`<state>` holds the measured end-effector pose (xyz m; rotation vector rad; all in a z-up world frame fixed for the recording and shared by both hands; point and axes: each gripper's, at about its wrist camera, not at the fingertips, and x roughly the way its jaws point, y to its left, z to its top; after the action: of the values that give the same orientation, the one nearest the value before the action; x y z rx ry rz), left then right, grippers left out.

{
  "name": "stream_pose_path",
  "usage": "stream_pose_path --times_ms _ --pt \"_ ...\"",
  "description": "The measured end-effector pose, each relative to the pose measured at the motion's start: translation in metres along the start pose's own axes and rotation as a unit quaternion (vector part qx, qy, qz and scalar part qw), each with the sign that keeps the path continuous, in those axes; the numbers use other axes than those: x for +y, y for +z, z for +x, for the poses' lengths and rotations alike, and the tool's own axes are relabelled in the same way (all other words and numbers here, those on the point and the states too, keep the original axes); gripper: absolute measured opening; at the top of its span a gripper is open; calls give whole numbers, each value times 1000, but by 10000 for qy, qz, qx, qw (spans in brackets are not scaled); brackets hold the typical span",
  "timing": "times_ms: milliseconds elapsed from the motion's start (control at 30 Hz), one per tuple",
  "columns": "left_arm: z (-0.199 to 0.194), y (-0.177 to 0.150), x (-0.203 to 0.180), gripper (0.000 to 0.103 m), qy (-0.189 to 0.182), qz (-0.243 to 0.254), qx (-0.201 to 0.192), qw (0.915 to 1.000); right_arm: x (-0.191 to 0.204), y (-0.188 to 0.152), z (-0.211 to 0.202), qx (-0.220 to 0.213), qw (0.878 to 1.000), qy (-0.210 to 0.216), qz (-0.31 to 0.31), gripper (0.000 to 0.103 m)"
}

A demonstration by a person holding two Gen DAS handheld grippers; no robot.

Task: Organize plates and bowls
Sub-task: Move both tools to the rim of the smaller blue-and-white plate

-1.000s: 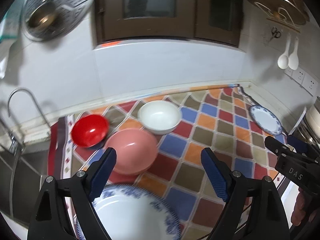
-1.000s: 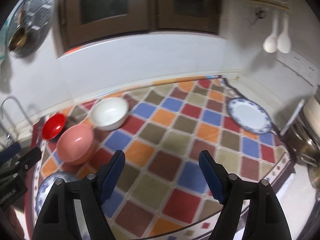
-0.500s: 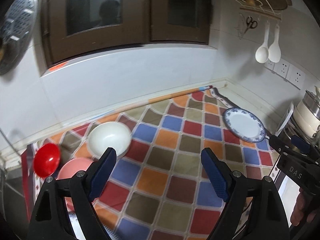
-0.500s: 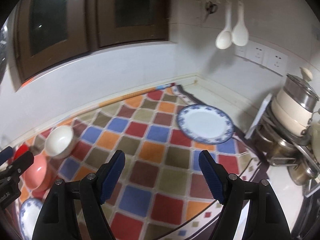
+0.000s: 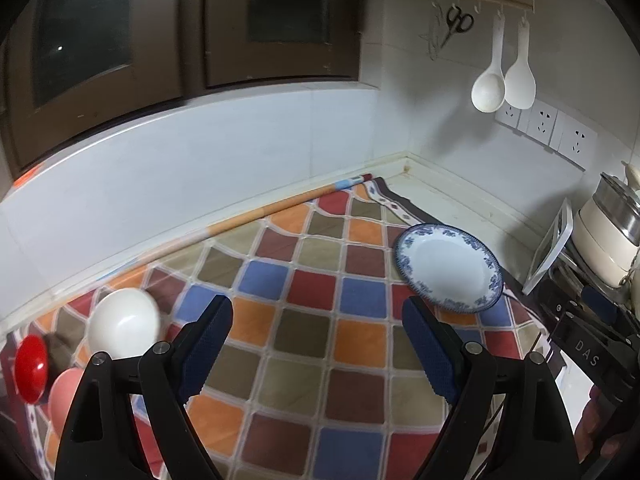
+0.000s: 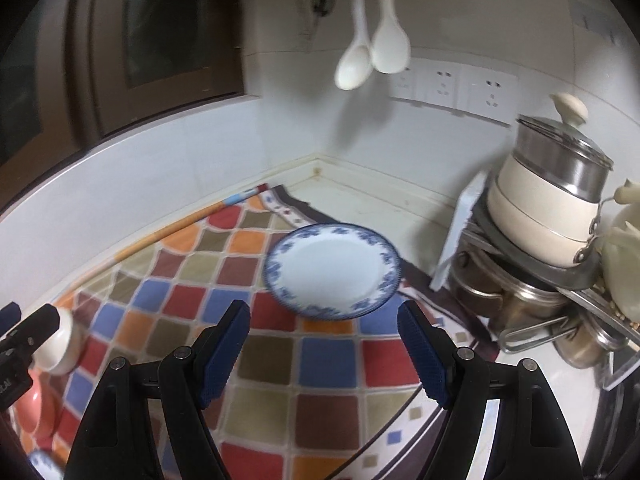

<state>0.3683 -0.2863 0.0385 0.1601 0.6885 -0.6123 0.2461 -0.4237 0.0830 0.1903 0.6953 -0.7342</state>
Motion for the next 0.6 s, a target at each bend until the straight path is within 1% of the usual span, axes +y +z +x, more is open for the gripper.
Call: stream_pose_path --times_ms 233,367,433,500,600 --pt "48 25 -30 87 -40 46 -9 10000 -29 10 37 -95 9994 -206 280 77" --pt "82 34 -40 87 -183 104 153 9997 -42 14 62 -135 9985 -218 480 77" --pt "99 36 -45 87 -181 174 203 9995 -46 12 74 -133 9975 -227 650 77" --pt "115 37 -49 87 -195 242 229 9993 -50 8 88 -119 9960 -336 821 77" --pt "147 38 -55 87 -311 317 341 9984 -53 5 111 -50 9947 -474 915 77"
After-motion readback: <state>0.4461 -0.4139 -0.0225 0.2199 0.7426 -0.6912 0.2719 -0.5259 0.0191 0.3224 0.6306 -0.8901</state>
